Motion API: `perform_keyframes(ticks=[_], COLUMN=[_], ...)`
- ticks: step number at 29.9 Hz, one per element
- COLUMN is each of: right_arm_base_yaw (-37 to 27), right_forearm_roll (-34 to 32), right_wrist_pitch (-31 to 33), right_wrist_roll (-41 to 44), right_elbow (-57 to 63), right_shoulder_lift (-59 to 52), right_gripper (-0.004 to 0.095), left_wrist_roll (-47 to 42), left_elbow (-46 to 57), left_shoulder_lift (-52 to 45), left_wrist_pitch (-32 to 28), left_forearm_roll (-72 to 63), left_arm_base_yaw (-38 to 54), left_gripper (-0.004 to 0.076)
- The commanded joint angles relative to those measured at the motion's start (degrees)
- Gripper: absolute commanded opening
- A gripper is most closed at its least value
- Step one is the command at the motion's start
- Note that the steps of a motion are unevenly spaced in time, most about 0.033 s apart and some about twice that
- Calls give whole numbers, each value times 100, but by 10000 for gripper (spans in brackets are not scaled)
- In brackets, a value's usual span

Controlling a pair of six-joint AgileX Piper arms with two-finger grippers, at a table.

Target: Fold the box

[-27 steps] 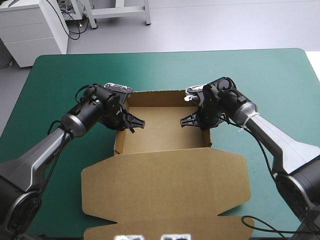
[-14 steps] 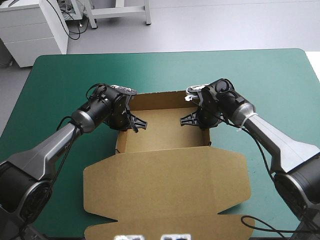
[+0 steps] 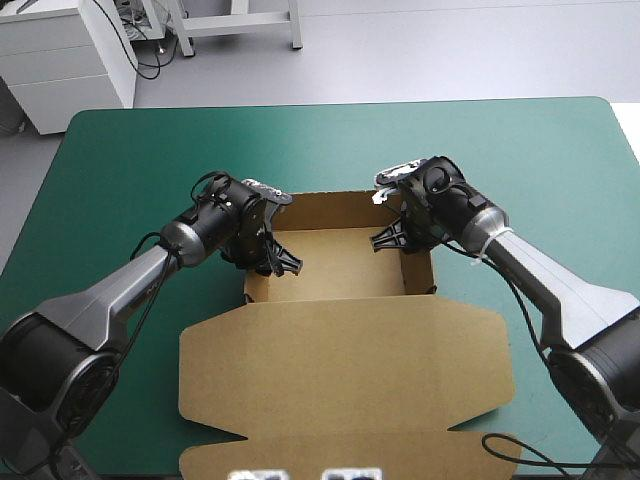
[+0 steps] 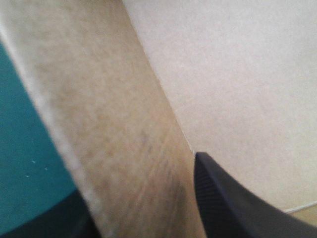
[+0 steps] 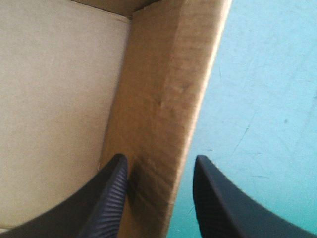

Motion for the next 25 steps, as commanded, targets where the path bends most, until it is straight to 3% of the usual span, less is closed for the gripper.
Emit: perform_keyframes(ticks=[1,5,12,18,25], right_arm_base_yaw=[-3,-3,-3,-3,-3], right_forearm_roll=[-381,-431,-419,-476,-445], right_wrist_pitch=[-84,-147,-176,719,748], right_wrist_roll=[172,219,196,196,196], right_elbow=[-208,-303,-1013,-1886,-2202], right_shoulder_lift=[-333,-333,-333,-333,-403], right_gripper=[470,469,467,454,450], left_wrist_roll=[25,25,25,25,25], left_elbow=[-130,-154,-797,-1783,-2512], left_shoulder_lift=[-255,-255,-282,-288,-777], left_wrist_pitch=[-120,-86,508,1082,1232], left_forearm_roll=[92,582,977,952,654], left_arm_base_yaw=[-32,-32,-32,-32,-32], left_gripper=[497,524,518,516,480])
